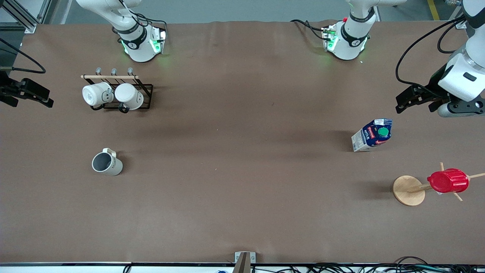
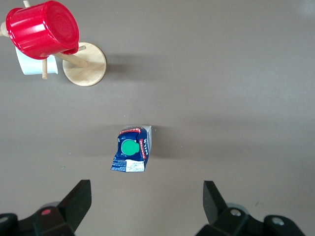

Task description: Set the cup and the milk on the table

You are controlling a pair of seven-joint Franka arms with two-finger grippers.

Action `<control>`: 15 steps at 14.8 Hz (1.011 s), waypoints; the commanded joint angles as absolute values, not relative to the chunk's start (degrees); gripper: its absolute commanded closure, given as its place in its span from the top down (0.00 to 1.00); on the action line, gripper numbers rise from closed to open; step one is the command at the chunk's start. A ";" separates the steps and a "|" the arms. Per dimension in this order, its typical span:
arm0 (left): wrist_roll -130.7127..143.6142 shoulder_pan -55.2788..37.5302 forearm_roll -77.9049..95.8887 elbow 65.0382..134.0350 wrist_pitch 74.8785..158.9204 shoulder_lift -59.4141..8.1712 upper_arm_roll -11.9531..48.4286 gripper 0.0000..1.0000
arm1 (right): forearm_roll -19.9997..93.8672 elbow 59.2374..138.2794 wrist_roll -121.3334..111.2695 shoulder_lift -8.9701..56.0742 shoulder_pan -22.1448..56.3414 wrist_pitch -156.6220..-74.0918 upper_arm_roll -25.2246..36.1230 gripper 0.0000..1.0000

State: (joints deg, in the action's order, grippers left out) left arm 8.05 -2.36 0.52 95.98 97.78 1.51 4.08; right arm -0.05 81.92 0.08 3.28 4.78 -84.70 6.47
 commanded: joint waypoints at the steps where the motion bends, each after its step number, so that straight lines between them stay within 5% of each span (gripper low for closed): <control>1: 7.73 -2.63 1.23 96.42 97.38 2.64 3.96 1.00 | -0.70 83.41 0.26 1.76 4.57 -85.08 6.15 1.00; 15: 7.47 -2.37 0.44 96.86 98.35 -1.31 3.78 1.00 | -1.14 83.50 0.09 4.46 4.66 -85.87 6.33 1.00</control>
State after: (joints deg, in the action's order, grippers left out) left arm 8.09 -2.41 0.52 96.84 97.82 0.07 3.96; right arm -0.26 82.21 0.08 3.41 4.77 -84.98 6.53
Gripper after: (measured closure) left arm 0.000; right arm 0.000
